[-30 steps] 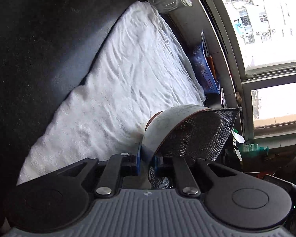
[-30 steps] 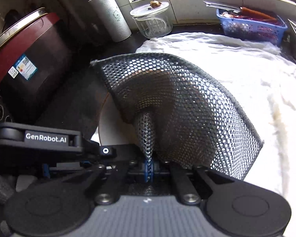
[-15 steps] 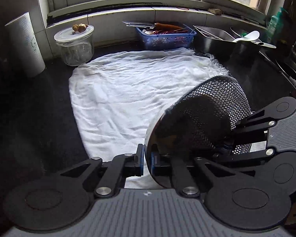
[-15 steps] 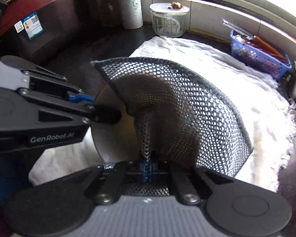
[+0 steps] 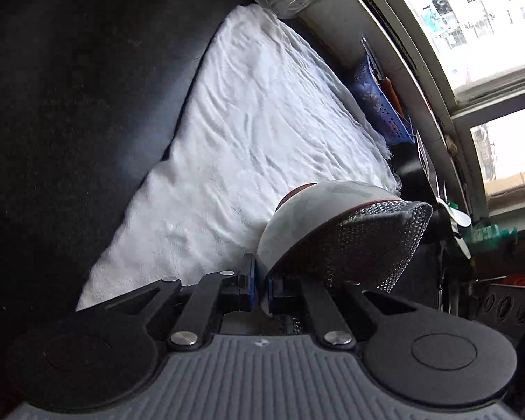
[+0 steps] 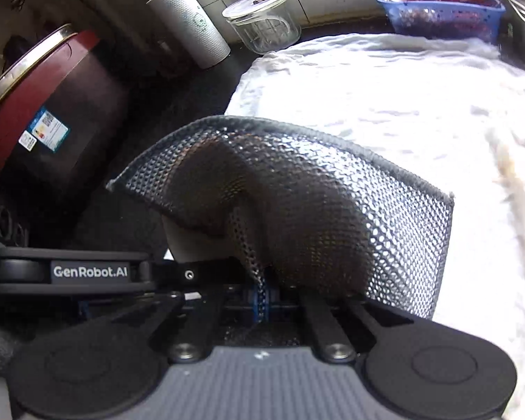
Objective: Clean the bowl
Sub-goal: 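Keep scrubbing the bowl interior with the mesh cloth while the left gripper tilts the bowl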
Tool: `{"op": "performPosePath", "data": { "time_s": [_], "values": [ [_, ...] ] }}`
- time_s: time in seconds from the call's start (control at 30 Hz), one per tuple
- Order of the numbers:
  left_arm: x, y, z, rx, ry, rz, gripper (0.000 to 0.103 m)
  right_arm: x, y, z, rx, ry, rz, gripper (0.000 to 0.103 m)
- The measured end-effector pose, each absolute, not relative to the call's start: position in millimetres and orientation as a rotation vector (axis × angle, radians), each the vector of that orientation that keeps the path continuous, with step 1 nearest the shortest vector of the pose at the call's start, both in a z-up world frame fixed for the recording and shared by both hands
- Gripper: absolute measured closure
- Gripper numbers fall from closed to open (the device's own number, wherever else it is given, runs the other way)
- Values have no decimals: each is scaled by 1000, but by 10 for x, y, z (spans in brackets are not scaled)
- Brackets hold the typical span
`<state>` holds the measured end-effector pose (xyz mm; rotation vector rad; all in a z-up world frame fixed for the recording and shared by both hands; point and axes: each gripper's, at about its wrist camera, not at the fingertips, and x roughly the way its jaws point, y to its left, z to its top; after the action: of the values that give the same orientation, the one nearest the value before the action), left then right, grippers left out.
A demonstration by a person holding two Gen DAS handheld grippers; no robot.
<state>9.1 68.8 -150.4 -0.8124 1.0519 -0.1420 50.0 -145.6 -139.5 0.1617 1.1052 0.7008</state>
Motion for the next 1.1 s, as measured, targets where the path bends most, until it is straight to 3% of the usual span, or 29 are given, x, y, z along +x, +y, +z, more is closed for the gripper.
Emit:
{"op": "performPosePath", "data": {
  "time_s": [0.07,0.2,0.3,0.33,0.5,0.63,0.9,1.0,1.1],
  "values": [
    [141,593,-1405,-678,1062,-170,95,488,-1436,-1384,133,1096,704,101],
    [167,140,-1038,-85,946,-173,85,442,-1370,-1325,-24,1047,685,101],
    [196,-5,-999,118,912,-224,87,410,-1365,-1281,-121,1016,682,101],
    [200,-20,-1002,151,904,-234,95,408,-1372,-1266,-145,1007,680,101],
    [196,84,-942,-31,876,-226,97,440,-1453,-1154,-188,941,638,101],
    [219,316,-1084,-353,914,-184,95,522,-1486,-1227,-151,967,625,101],
    [169,593,-1351,-727,1003,-135,93,596,-1469,-1385,123,1083,658,101],
    [145,641,-1423,-781,1019,-138,93,579,-1394,-1365,117,1087,666,99],
    [175,548,-1344,-638,1033,-166,93,567,-1374,-1367,82,1077,673,99]
  ]
}}
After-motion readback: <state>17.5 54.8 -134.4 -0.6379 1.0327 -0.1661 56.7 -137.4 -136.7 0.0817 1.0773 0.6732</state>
